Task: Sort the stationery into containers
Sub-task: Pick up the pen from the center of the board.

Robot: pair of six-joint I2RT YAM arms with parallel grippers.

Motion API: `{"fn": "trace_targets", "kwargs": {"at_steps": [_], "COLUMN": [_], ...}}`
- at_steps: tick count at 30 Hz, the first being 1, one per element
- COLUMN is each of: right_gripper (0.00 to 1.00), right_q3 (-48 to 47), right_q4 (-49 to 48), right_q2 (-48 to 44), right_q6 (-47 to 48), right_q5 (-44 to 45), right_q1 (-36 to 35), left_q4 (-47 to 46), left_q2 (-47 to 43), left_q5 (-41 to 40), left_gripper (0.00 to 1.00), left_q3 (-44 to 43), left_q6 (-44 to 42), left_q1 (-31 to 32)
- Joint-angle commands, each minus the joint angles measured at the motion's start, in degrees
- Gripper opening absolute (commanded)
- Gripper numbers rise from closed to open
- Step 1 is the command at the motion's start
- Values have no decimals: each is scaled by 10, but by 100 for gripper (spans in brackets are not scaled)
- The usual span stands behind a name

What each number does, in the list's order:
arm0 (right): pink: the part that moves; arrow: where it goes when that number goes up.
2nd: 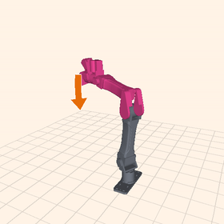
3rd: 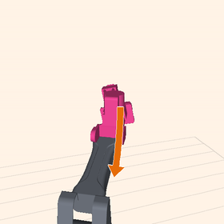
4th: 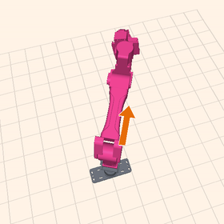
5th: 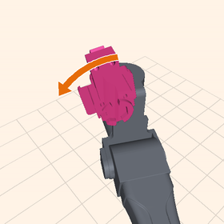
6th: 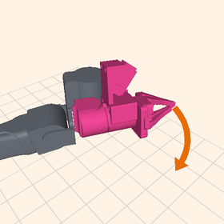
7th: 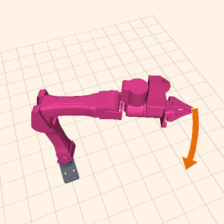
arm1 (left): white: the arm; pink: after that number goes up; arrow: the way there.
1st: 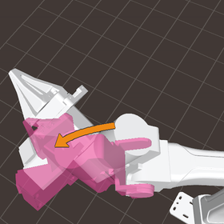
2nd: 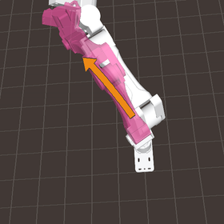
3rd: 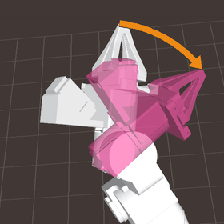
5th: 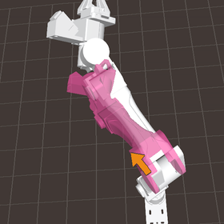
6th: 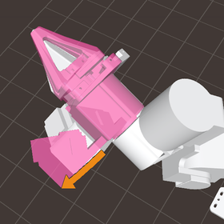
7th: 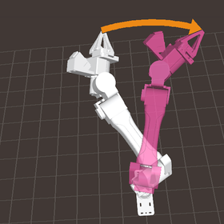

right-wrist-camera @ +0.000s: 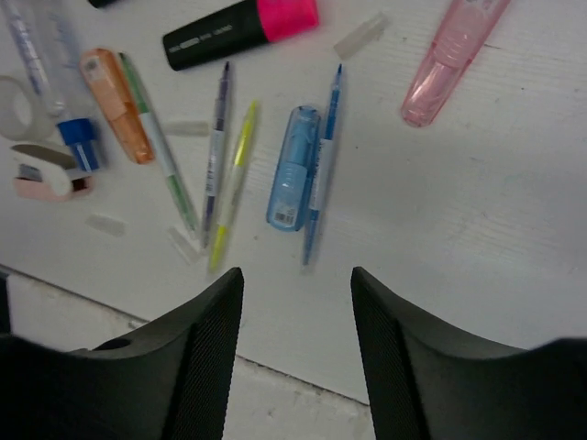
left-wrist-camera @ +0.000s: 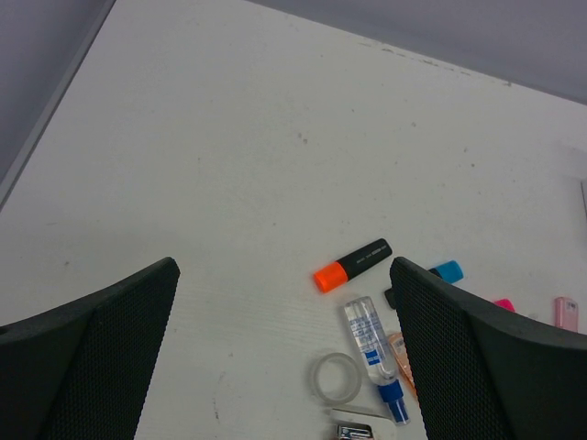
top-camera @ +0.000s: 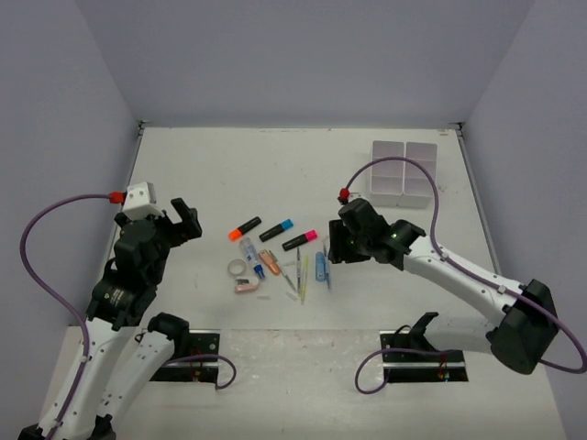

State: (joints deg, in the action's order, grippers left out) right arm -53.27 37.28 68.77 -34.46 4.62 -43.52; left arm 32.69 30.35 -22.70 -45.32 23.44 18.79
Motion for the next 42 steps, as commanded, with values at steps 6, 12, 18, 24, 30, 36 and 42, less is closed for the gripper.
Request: {"fn": "trace_targets", "kwargs": {"at_steps": [6, 12, 18, 24, 30, 36, 42], "right_gripper": [33, 29, 29, 28, 27, 25, 14], "right_q3": [-12, -12, -15, -17, -17, -17, -3], "right_q4": [-30, -64, -83, -95, -109, -114, -112], "right_q2": [97, 158, 191, 220, 246, 266, 280], "right_q6": [-26, -26, -25, -26, -28, -30, -49], "right_q5": [74, 59, 59, 58, 53, 54, 65], "right_q1": [-21, -21, -22, -21, -22, -21, -21], "left_q4": [-6, -7, -9, -8, -7, -6, -6], "left_q2": [-7, -6, -5, -4, -5, -2, 9], "left_q5": [18, 22, 25, 23, 21, 20, 25], "left_gripper": [100, 100, 100, 100, 100, 100, 100], "left_q3": [7, 8, 9, 9, 9, 8, 4], "left_q6": [-2, -2, -3, -2, -2, -2, -2], "left_q1": [0, 0, 0, 0, 0, 0, 1]}}
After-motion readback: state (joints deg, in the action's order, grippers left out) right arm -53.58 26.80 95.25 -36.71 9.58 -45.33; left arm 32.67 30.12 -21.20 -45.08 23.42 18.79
